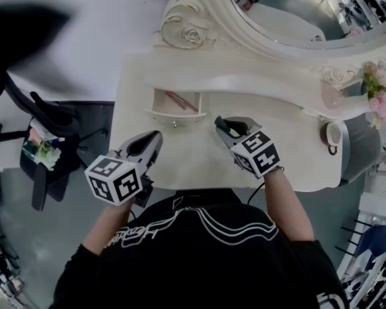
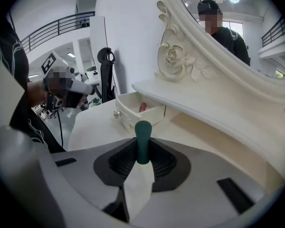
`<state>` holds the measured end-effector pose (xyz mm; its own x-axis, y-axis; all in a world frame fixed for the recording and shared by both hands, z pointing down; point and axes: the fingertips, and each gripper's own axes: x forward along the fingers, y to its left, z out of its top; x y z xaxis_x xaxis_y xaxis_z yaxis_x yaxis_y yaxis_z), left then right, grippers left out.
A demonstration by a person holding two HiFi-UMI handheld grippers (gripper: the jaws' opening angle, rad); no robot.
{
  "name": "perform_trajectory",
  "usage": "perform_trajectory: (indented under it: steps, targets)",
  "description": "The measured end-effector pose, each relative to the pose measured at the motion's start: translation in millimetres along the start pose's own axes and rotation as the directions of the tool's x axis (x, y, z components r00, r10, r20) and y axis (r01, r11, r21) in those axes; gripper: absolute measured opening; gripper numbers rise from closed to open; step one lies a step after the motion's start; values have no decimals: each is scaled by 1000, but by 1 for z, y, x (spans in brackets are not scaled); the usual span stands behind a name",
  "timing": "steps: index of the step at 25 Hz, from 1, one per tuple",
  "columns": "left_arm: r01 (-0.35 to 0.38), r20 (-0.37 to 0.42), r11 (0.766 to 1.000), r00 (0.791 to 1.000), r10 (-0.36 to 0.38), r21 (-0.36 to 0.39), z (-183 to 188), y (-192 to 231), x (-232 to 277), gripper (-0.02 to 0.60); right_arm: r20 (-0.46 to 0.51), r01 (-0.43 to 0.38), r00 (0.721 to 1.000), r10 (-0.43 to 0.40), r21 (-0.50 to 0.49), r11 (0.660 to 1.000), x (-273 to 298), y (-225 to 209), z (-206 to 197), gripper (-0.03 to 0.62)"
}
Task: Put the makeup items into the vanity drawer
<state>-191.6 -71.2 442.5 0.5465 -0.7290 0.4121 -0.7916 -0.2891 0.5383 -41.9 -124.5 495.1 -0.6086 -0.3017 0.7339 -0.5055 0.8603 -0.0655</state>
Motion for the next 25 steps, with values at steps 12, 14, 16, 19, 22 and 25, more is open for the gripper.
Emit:
perform_trajectory:
  steps: [12,14,16,19,22,25]
  targets:
    - [-39,34,999,999,40,-24,5,17,-18,32,113,-31,993,41,-95,995,16,24,82,94]
    - [-48,41,998,998,49,-30,5,21,-22,32,119,-34,992,44,-80,996,25,26,88,95]
    - [-57,48,998,997,59,-38,5,25,-26,32,116,-40,992,47,-62,997,34,27,90,95]
    - [-72,56,996,996,75,-47,4,31,-31,32,104,-39,994,45,-59,998,45,26,92,103]
    - [-89,67,994,993,92,-58,4,36,-36,32,101,-43,994,50,-72,996,53,27,95,124]
    - [-97,68,993,992,102,-66,3,39,-38,32,100,-62,993,68,-68,996,58,29,97,166]
